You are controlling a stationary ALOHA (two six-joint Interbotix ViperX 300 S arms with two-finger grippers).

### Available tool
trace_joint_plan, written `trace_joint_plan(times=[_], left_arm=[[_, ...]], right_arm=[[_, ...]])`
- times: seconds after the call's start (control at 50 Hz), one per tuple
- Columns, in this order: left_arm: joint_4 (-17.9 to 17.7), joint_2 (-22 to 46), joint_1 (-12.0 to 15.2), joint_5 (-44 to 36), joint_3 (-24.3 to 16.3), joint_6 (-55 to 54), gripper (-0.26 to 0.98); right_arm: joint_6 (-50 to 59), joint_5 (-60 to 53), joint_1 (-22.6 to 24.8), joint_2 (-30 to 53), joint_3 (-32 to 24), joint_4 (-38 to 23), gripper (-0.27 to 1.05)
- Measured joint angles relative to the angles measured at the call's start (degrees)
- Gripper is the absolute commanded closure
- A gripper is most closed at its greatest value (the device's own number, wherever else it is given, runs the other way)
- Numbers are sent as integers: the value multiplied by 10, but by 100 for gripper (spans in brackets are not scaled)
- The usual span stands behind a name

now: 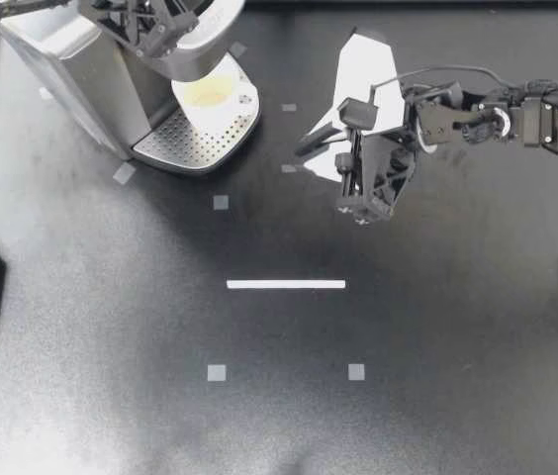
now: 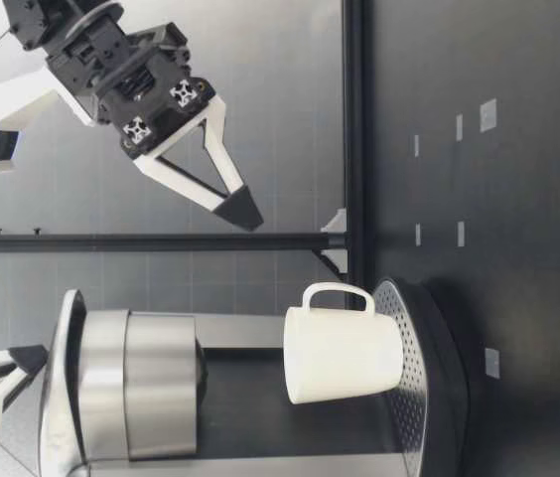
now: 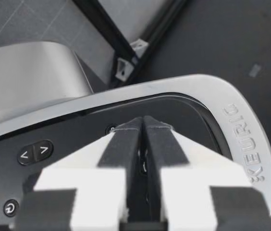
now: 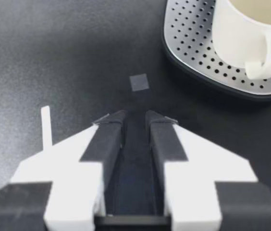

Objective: Place the coffee capsule inside the capsule container, then place the cup onto the center of the cup tray.

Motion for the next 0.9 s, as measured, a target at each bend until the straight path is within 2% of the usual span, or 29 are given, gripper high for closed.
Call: trace_joint_plan(times=[0.72,0.9], left_arm=[[1,9,0,11,-4,11,62],[-6,-12,10,-50,17,13,62]], right_arm=[[1,-3,1,1,0,0,48],[1,-4,1,2,0,0,48]])
